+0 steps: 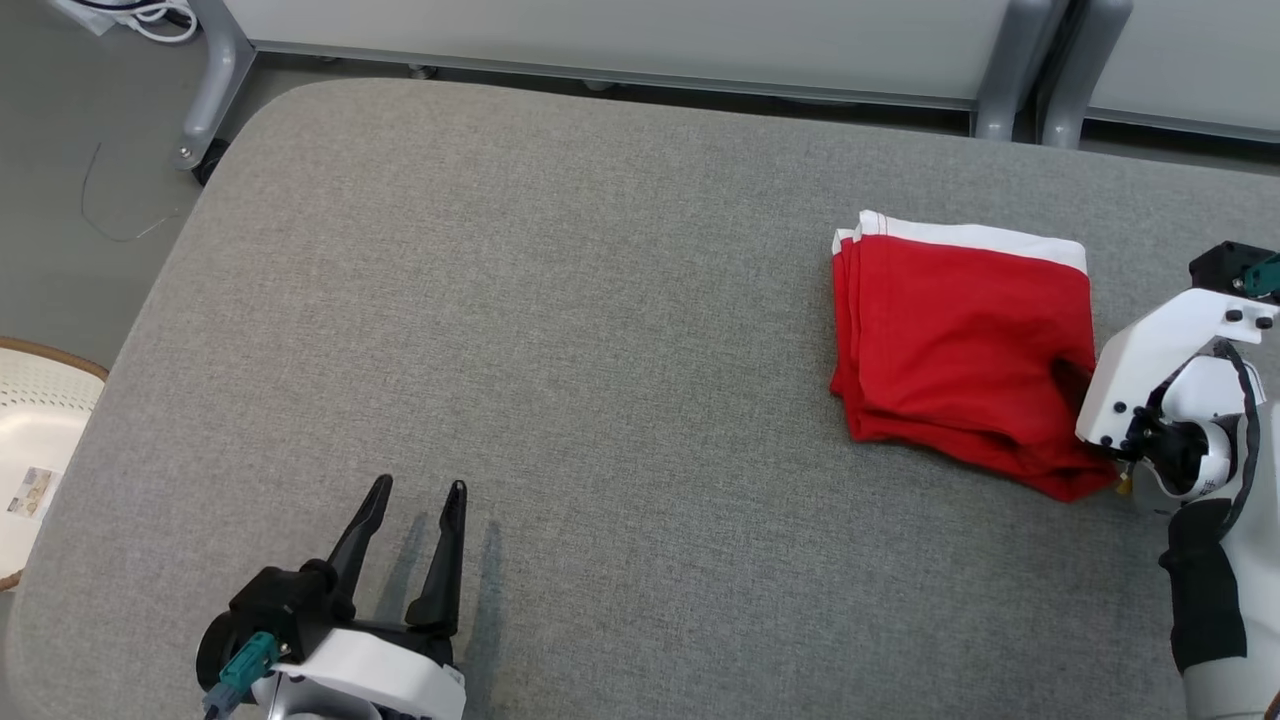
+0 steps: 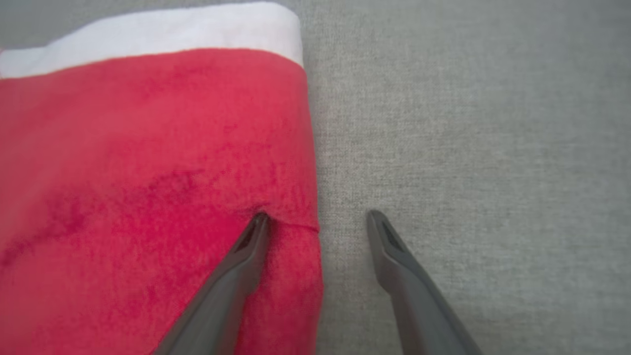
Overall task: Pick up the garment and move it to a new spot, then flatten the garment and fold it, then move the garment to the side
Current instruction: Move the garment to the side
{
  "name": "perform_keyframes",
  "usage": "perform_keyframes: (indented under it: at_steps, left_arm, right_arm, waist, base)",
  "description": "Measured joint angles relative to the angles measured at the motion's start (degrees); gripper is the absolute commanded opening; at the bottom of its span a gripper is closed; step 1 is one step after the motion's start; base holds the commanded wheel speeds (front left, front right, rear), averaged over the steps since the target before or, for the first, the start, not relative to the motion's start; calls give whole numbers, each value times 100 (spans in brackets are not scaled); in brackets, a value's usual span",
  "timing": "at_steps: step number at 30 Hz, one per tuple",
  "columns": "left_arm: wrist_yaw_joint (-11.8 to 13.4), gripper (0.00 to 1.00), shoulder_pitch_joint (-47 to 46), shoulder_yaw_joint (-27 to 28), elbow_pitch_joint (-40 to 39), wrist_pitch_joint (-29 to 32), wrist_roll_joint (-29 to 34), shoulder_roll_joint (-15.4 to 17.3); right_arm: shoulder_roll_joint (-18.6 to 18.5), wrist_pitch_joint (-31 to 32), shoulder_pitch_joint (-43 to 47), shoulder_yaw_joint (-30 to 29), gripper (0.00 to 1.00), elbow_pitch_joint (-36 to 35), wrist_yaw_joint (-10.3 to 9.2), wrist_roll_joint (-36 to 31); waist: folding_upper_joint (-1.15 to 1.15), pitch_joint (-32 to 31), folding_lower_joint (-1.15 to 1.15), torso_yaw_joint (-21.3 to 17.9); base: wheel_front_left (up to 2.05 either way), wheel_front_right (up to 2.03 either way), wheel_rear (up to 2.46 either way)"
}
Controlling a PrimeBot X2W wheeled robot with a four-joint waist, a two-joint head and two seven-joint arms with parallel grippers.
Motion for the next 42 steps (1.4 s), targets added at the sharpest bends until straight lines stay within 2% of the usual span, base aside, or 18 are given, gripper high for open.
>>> perform_keyframes:
  at_steps: [4,5,7,8,10,14,19,20,25,30,34,42]
  left_arm:
    - [-7,100,-91,-14,22,0,4,-11]
    - [-11,100,-102,-15,38,-1,3,-12]
    - [-23,100,-152,-11,58,0,-7,-14]
    - [-23,100,-172,-9,56,-1,-8,-18]
    - [-24,100,-179,-8,65,-1,-14,-25]
    - [-31,100,-208,2,57,-1,-19,-36]
    - [-30,100,-208,-9,-145,-1,55,-21]
    - [-30,100,-208,-9,-145,-1,55,-21]
    - [-32,100,-333,-30,-389,0,126,-23]
    - [-56,100,-445,78,-494,-1,153,136]
    - [-47,100,-577,86,-659,0,207,214]
    - [-57,100,-865,70,-944,193,257,478]
  right_arm:
    - [-53,-242,-237,147,100,570,-1,252]
    - [-62,-311,-265,215,93,681,-1,242]
    - [-77,-417,-331,356,44,862,-1,254]
    - [-89,-483,-360,467,34,947,-2,323]
    - [-101,-583,-415,761,0,1080,-8,494]
    - [-89,-762,-458,1372,0,1204,-9,1314]
    - [-11,-906,-557,2135,0,1087,-5,1070]
    - [-11,-906,-557,2135,0,1087,-5,1070]
    - [-177,-736,-801,2949,0,563,0,890]
    - [-631,-570,-863,3718,0,-35,0,1034]
    - [-1117,-697,-977,4144,0,-492,0,999]
    - [-1842,-998,-1458,4849,0,-854,0,737]
  waist:
    - [0,82,0,-17]
    - [0,93,0,-34]
    - [0,106,0,-71]
    - [0,109,0,-92]
    - [0,107,0,-137]
    - [0,82,0,-246]
    - [0,13,0,-608]
    - [0,13,0,-608]
    - [0,18,0,-1214]
    - [0,64,0,-1797]
    - [0,143,0,-2252]
    - [0,554,0,-2938]
  base:
    - [0,0,0]
    - [0,0,0]
    - [0,0,0]
    - [0,0,0]
    - [0,0,0]
    - [0,0,0]
    - [0,0,0]
    - [0,0,0]
    - [0,0,0]
    - [0,0,0]
    - [0,0,0]
    - [0,0,0]
